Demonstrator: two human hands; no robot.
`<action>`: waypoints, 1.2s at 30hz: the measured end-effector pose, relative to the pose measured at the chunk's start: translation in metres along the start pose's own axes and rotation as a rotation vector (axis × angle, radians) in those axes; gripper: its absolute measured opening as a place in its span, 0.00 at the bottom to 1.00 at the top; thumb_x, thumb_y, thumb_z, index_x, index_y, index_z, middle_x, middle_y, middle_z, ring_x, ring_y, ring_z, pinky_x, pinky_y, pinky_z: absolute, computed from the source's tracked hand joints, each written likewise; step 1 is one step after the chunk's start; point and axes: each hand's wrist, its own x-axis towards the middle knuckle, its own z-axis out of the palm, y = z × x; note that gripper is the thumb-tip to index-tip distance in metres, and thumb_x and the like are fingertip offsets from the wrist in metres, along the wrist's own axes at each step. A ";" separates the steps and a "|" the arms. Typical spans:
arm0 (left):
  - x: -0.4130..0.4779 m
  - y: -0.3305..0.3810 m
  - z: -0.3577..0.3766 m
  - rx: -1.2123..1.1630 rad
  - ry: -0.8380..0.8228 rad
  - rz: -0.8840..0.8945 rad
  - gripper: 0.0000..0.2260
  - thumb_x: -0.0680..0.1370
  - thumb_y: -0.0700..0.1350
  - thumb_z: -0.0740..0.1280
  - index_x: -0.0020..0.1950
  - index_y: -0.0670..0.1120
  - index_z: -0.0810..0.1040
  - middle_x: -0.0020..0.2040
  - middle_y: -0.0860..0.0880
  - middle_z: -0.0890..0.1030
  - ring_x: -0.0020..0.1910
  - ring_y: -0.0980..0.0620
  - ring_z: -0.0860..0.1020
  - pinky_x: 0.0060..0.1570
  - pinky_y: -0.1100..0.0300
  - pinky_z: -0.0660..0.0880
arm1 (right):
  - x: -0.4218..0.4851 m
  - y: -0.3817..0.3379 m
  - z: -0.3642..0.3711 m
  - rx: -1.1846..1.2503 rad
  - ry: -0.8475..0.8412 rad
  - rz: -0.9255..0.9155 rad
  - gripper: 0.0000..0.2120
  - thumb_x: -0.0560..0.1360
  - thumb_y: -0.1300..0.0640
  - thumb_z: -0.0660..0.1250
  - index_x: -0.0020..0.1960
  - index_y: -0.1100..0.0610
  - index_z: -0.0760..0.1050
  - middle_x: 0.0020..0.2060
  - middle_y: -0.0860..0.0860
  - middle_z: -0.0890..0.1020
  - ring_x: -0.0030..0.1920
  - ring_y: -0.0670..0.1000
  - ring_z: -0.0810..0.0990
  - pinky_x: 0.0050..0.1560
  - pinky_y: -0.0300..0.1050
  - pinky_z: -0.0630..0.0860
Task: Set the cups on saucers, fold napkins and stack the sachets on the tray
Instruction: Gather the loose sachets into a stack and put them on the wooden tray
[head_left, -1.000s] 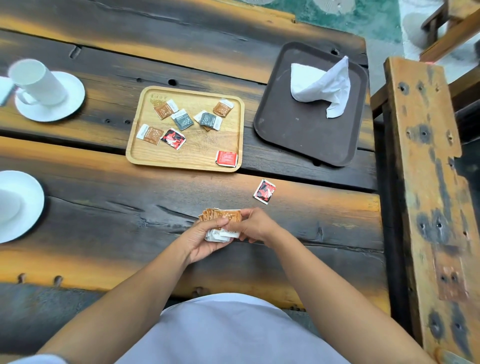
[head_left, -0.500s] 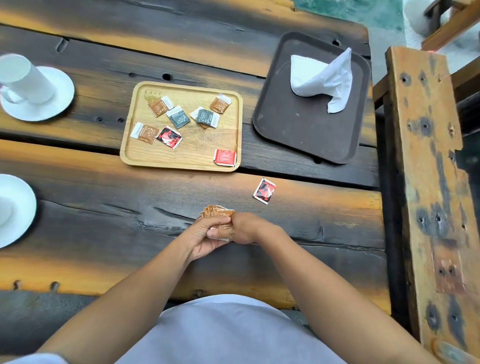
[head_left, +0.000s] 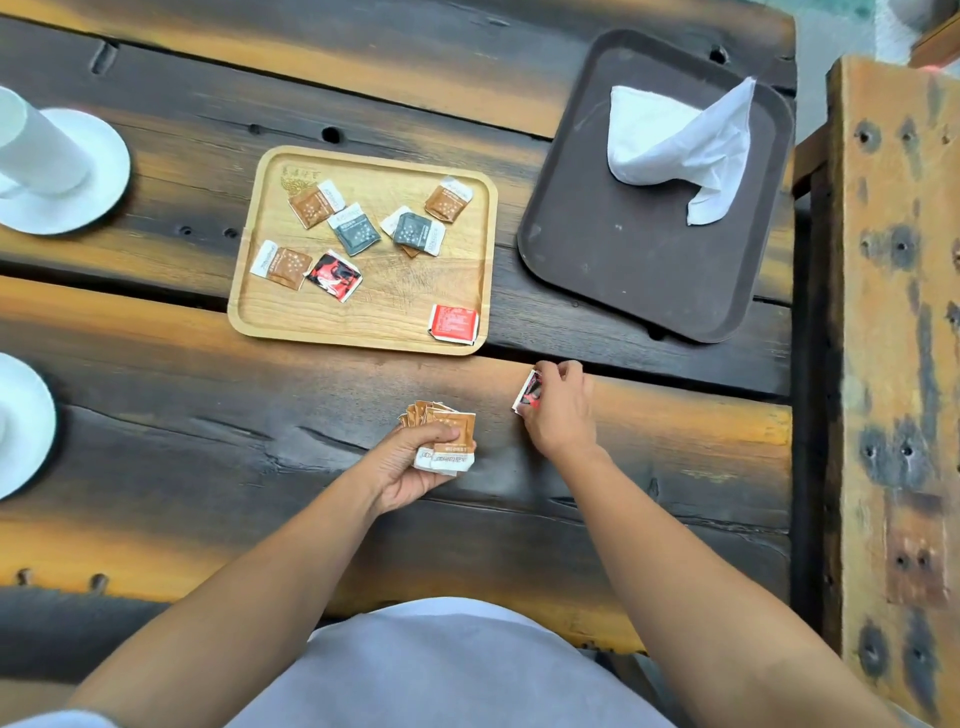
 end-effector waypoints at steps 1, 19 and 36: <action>0.001 0.001 0.001 0.002 -0.001 0.000 0.16 0.64 0.33 0.75 0.51 0.37 0.79 0.42 0.36 0.84 0.40 0.44 0.85 0.37 0.53 0.82 | 0.000 0.000 0.002 -0.003 0.040 0.010 0.22 0.71 0.54 0.73 0.62 0.53 0.71 0.61 0.54 0.69 0.62 0.59 0.67 0.59 0.52 0.71; -0.019 -0.009 -0.002 0.075 -0.015 0.026 0.16 0.68 0.35 0.73 0.55 0.36 0.80 0.48 0.37 0.84 0.42 0.44 0.84 0.42 0.51 0.83 | -0.046 -0.030 -0.063 0.655 -0.735 -0.199 0.06 0.70 0.70 0.73 0.46 0.66 0.79 0.36 0.58 0.82 0.30 0.48 0.79 0.33 0.39 0.78; -0.063 -0.020 -0.009 -0.121 -0.376 0.123 0.19 0.71 0.39 0.70 0.61 0.35 0.75 0.59 0.33 0.78 0.59 0.36 0.78 0.58 0.35 0.74 | -0.111 -0.066 0.001 1.257 -0.704 0.238 0.23 0.67 0.62 0.78 0.61 0.60 0.76 0.56 0.61 0.83 0.50 0.57 0.84 0.52 0.59 0.81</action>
